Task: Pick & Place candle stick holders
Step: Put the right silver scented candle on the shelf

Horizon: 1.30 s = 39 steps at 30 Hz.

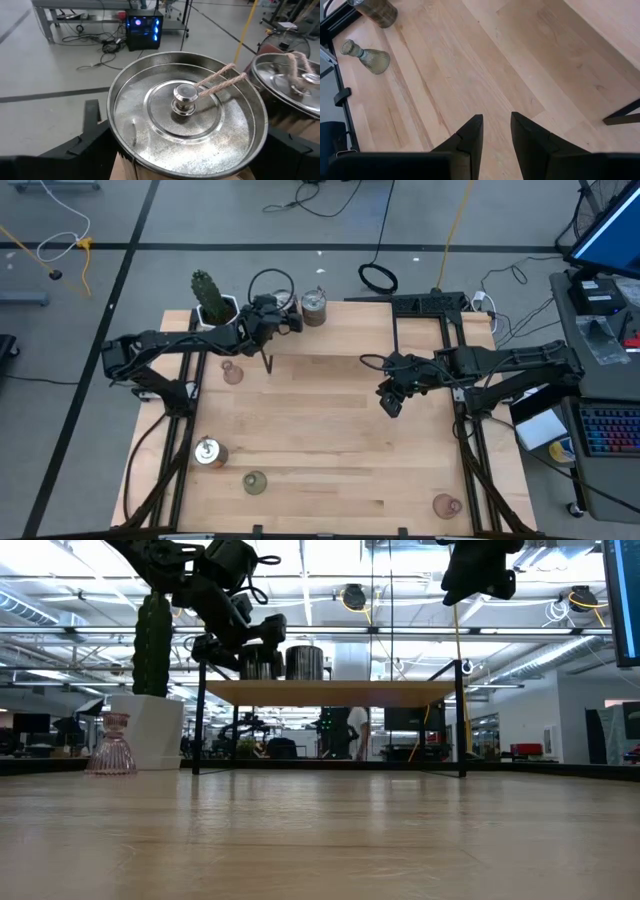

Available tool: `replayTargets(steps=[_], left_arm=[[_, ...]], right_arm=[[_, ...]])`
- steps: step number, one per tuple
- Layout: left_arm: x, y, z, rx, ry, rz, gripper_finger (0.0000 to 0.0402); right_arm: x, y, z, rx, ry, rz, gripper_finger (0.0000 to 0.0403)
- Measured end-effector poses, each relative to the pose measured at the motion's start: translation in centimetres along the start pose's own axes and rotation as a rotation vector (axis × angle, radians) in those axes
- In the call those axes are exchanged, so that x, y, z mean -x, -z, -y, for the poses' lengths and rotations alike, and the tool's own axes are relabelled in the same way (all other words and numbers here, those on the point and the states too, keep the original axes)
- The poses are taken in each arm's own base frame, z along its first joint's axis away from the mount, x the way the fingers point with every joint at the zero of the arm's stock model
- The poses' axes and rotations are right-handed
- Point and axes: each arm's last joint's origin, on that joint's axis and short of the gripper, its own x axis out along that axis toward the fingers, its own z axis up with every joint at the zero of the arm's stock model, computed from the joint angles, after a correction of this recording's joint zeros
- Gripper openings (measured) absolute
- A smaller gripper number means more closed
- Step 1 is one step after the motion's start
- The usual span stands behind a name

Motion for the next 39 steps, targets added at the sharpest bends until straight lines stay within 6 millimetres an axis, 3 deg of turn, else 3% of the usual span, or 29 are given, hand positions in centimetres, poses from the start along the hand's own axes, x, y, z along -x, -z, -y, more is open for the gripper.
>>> replayTargets(steps=[39], left_arm=[[0.51,0.47,0.58,-0.090,0.046,-0.032,0.0379]], right_arm=[[0.00,0.01,-0.01,0.003,-0.003,-0.003,0.0091]])
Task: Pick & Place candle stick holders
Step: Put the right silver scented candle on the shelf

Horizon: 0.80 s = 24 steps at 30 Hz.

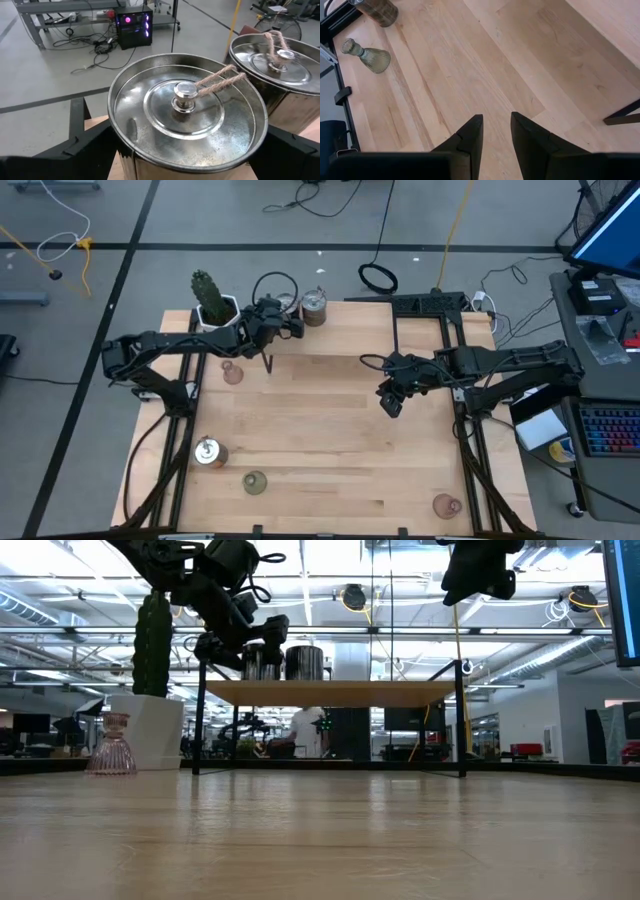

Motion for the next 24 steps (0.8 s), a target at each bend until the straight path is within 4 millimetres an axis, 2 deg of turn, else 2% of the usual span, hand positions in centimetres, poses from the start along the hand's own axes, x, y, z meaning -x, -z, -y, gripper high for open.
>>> replayTargets(steps=[24], left_arm=[[-0.39,0.03,-0.69,0.000,-0.033,-0.022,0.0379]], right_arm=[[0.01,0.00,-0.01,0.000,-0.003,-0.003,0.0091]])
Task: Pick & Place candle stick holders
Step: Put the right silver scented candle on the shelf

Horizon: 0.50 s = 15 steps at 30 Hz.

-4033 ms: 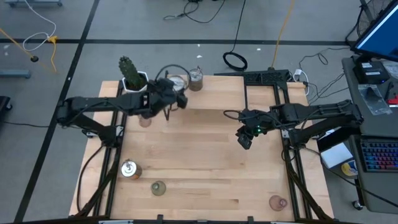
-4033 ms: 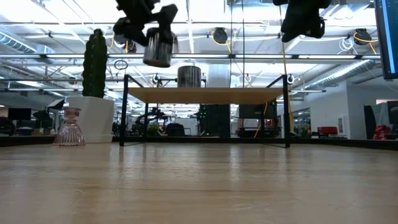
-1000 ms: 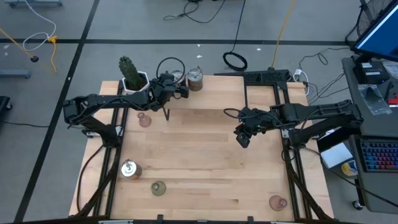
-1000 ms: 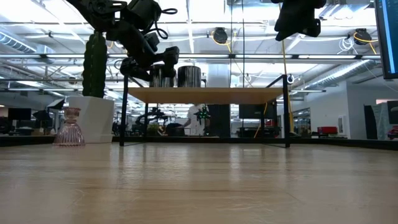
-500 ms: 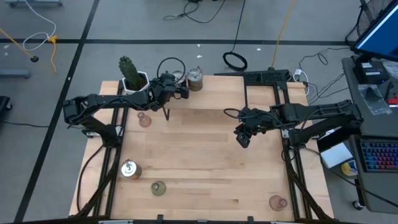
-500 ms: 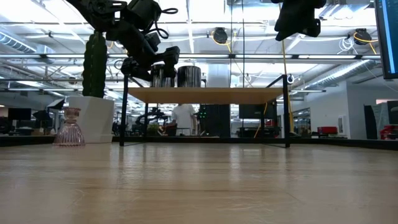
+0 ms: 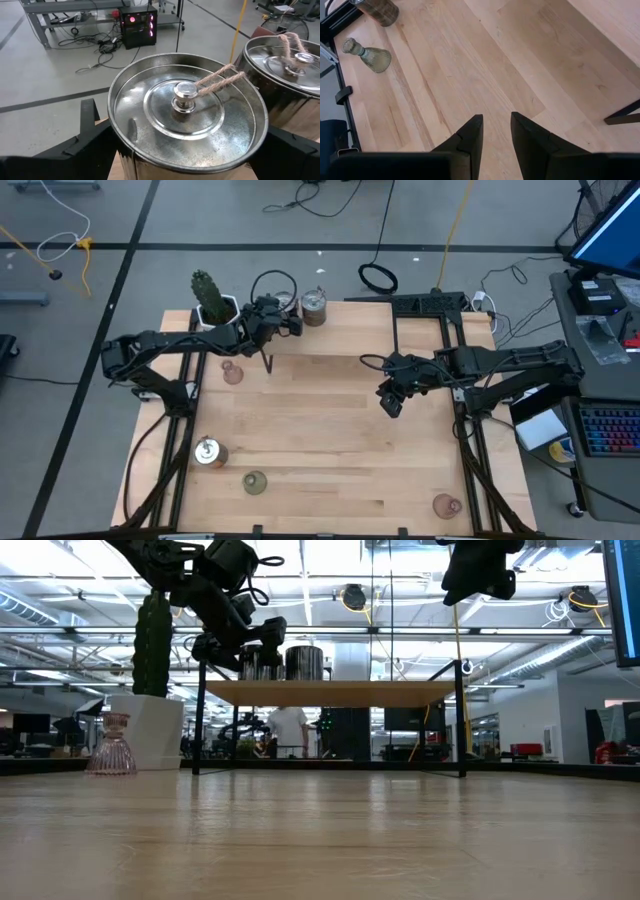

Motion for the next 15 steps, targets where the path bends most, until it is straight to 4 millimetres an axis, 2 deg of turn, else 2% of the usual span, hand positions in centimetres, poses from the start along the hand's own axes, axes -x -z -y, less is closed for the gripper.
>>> replayTargets(steps=[10,15], left_arm=[[0.00,0.03,0.00,-0.009,0.002,-0.004,0.0380],[-0.09,0.40,-0.09,-0.025,-0.004,-0.025,0.0397]], right_arm=[[0.00,0.00,0.00,0.008,0.001,0.001,0.0091],[0.00,0.00,0.01,0.007,0.002,0.002,0.0091]])
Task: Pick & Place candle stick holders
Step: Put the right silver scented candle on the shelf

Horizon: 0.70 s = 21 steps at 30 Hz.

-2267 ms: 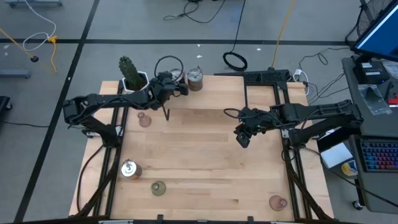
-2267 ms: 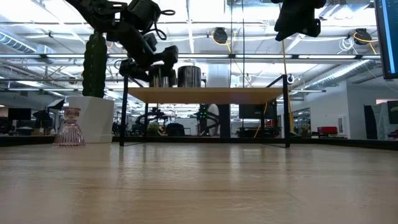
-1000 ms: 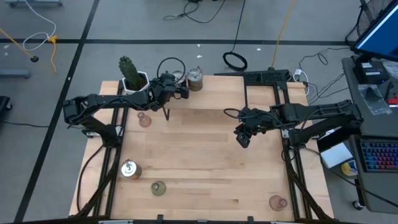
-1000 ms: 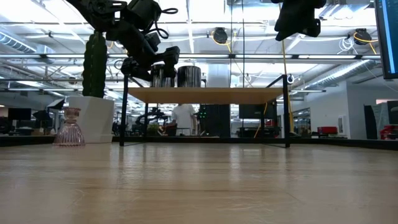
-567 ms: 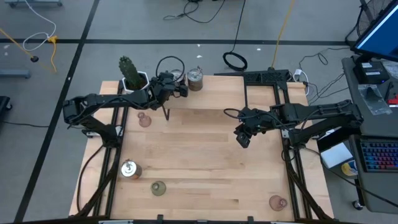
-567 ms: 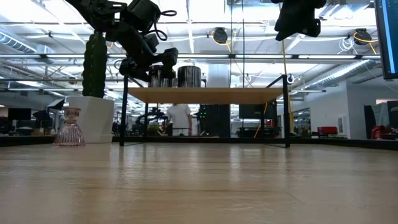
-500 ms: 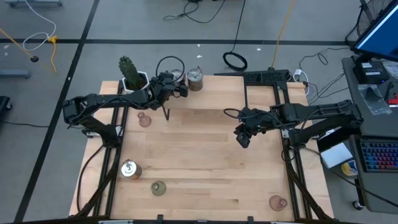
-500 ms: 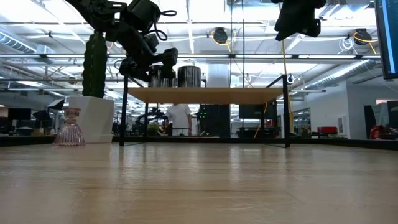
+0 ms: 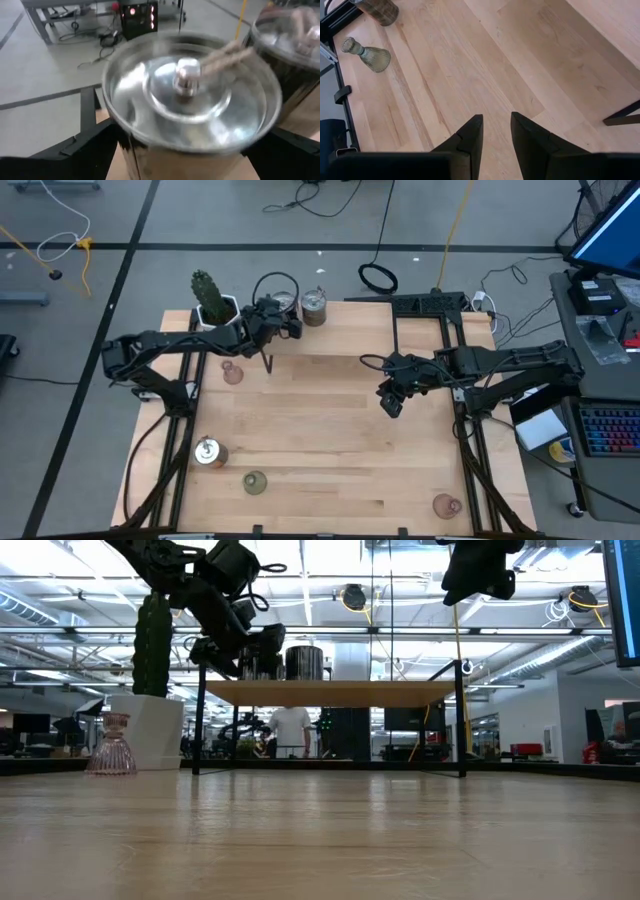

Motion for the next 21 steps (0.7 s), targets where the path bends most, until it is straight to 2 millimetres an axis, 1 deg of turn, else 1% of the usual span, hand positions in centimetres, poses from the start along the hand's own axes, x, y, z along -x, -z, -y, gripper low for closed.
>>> replayTargets(steps=[5,11,21], left_arm=[[0.0,-0.1,0.0,0.012,0.002,0.011,0.0387],[0.2,-0.4,0.0,0.023,0.005,0.021,0.0391],[1.8,-2.1,-0.7,0.021,0.027,0.077,0.0392]], right_arm=[[0.0,0.0,0.0,0.000,0.000,0.000,0.0091],[0.0,0.0,0.0,0.000,0.001,0.000,0.0091],[0.0,0.0,0.0,0.000,0.001,0.000,0.0091]])
